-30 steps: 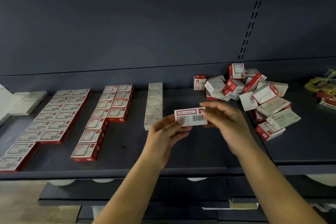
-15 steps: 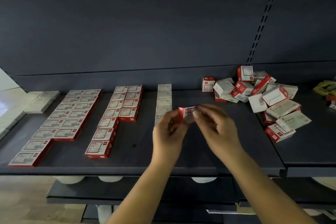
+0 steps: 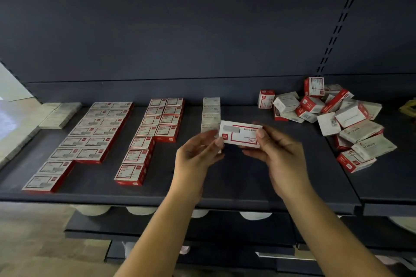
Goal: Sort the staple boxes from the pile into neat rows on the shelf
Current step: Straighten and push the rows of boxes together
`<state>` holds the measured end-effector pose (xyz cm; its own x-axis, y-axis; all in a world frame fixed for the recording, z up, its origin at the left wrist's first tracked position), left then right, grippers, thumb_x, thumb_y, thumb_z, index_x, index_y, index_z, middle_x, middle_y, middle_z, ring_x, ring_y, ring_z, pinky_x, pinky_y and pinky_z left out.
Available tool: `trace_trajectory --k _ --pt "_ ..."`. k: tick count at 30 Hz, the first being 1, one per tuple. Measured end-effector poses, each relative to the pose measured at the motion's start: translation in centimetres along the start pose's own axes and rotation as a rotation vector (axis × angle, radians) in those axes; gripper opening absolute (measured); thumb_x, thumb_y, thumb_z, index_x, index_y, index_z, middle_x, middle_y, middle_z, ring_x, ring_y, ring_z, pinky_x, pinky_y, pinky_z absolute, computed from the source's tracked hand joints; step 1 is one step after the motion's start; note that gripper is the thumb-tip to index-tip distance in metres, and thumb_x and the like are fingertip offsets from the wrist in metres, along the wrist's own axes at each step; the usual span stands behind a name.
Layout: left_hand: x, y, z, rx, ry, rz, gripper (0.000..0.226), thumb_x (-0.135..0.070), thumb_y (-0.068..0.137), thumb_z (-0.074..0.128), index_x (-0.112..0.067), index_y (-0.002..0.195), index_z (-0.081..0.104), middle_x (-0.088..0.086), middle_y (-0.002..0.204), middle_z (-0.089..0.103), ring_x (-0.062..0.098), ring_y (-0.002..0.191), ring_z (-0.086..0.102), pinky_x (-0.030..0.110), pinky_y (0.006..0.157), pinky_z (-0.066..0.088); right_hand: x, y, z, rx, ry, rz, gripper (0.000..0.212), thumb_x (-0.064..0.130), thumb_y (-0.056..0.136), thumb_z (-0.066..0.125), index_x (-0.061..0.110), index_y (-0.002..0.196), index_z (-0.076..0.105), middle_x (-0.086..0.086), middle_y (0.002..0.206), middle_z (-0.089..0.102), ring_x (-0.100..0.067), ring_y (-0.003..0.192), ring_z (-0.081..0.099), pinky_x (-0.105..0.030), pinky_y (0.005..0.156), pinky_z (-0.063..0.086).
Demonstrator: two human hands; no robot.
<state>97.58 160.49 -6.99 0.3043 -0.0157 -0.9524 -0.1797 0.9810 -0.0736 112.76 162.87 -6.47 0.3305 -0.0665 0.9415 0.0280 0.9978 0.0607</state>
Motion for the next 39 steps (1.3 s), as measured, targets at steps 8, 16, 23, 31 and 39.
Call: trace_trajectory --k 8,16,23,31,39 --pt "-0.2 -0.5 -0.9 0.073 -0.167 -0.118 0.027 -0.014 0.071 0.064 -0.004 0.097 0.067 0.014 0.094 0.072 0.019 0.083 0.070 0.027 0.069 0.058 -0.7 -0.4 0.4 0.051 -0.004 0.068 0.023 0.016 0.085 0.052 0.009 0.103 0.064 -0.011 0.097 0.070 -0.018 0.084 0.070 -0.026 0.065 0.057" --pt "-3.3 1.4 -4.3 -0.134 -0.104 -0.003 0.017 -0.003 0.089 0.054 -0.014 0.093 0.067 -0.002 0.071 0.071 0.010 0.064 0.067 0.023 0.056 0.055 -1.0 -0.1 2.4 0.109 -0.196 0.048 0.020 0.014 0.090 0.053 0.015 0.107 0.064 -0.006 0.086 0.072 -0.015 0.072 0.067 -0.022 0.060 0.054" --pt "-5.3 2.3 -7.9 -0.013 0.024 0.001 0.020 -0.006 0.077 0.066 -0.012 0.096 0.068 0.000 0.072 0.071 0.011 0.061 0.065 0.020 0.055 0.053 -1.2 -0.9 7.8 0.306 -0.661 -0.456 0.034 0.019 0.083 0.064 0.019 0.116 0.060 0.006 0.106 0.065 -0.003 0.095 0.060 -0.013 0.082 0.047" --pt "-8.0 2.0 -16.8 0.199 0.225 -0.047 0.037 -0.017 0.064 0.069 -0.019 0.101 0.065 0.005 0.088 0.073 0.018 0.079 0.069 0.027 0.066 0.052 -3.3 -3.1 18.6 0.627 -1.153 -0.641 0.061 0.044 0.079 0.053 0.013 0.130 0.052 -0.001 0.125 0.056 -0.012 0.115 0.047 -0.034 0.095 0.047" --pt "-10.5 2.1 -26.0 0.205 0.449 0.140 0.031 0.004 0.078 0.068 -0.023 0.095 0.066 -0.002 0.087 0.070 0.007 0.082 0.067 0.022 0.072 0.053 -7.2 -5.0 27.5 0.775 -1.193 -0.473 0.077 0.030 0.082 0.069 0.024 0.146 0.027 0.012 0.113 0.032 0.002 0.107 0.030 -0.012 0.093 0.031"
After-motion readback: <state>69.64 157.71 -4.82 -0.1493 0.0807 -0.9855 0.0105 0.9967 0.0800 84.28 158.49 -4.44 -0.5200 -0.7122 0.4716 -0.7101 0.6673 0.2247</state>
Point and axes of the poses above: each hand's wrist, its own y-axis towards the middle knuckle, its own z-axis out of the palm, x = y × z, the point moved 3 cm from there along y, towards the middle knuckle
